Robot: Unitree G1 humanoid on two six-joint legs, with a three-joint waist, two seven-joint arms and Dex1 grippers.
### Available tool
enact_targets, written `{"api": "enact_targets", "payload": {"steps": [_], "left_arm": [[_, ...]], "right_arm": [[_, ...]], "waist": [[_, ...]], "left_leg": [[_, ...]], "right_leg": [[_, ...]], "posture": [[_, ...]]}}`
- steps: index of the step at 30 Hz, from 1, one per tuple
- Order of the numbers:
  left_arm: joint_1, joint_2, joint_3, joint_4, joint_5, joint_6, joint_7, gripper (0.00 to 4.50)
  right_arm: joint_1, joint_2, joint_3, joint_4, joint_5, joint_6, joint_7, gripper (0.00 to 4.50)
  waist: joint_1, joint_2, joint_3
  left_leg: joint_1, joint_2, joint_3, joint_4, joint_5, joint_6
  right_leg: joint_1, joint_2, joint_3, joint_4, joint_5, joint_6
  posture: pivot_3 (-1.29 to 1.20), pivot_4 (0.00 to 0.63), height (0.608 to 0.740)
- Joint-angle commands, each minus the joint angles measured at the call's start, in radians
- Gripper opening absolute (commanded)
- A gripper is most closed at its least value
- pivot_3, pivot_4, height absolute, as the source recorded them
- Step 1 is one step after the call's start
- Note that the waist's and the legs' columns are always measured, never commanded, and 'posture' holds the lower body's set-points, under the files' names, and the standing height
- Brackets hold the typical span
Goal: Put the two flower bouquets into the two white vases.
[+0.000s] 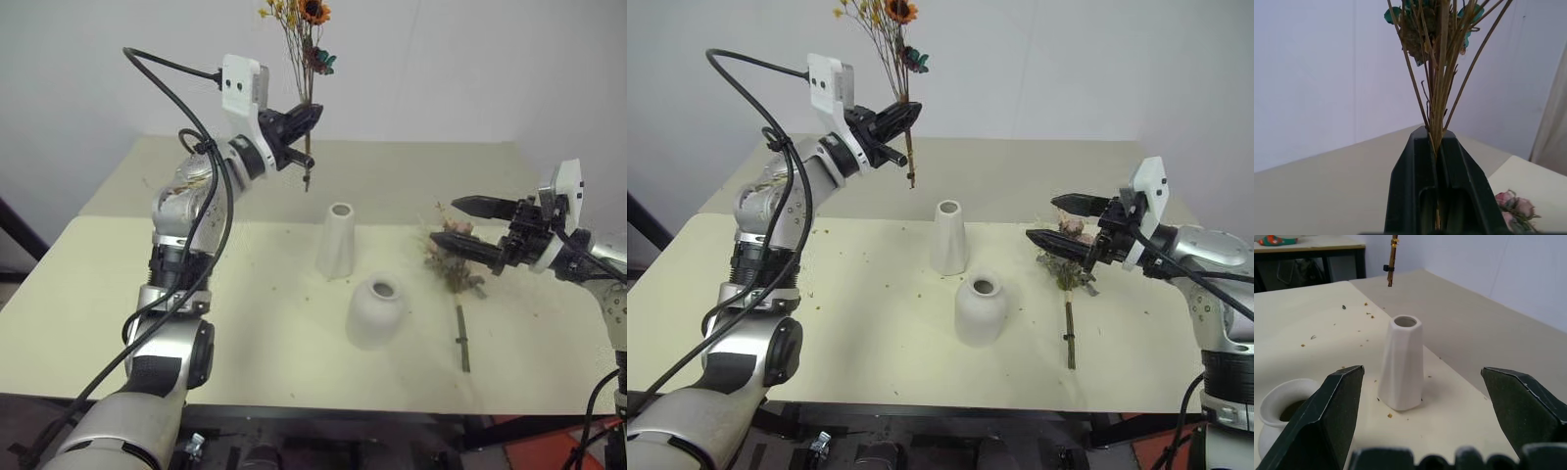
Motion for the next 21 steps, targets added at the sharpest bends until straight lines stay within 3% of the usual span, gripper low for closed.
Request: {"api": "enact_targets", "payload": {"steps": [1,7,21], "left_arm": [[-0.061,-0.016,0.022,0.008,-0.008,-0.053,-0.049,0.03],[-0.077,-0.057,0.041,0.051,-0.039,-0.063,-0.128,0.03],[-0.041,-0.109,-0.023,0.119,0.06,-0.116,-0.174,0.03]], "right_arm": [[-0.02,-0.018,-0.042,-0.038,0.022,0.022,-0.012,4.5],[-0.011,-0.016,-0.054,-0.055,0.02,0.029,-0.006,4.5],[0.019,-0.006,-0.084,-0.097,0.034,0.032,-0.016,4.5]], "waist": [[0.0,0.0,0.0],[-0.002,0.0,0.0],[-0.002,0.0,0.0]], "left_leg": [[0.0,0.0,0.0,0.0,0.0,0.0],[0.0,0.0,0.0,0.0,0.0,0.0],[0.0,0.0,0.0,0.0,0.0,0.0]], "right_leg": [[0.0,0.0,0.0,0.0,0.0,0.0],[0.0,0.0,0.0,0.0,0.0,0.0],[0.0,0.0,0.0,0.0,0.0,0.001]], "posture": [[0.0,0.15,0.74],[0.0,0.15,0.74],[0.0,0.15,0.74]]}}
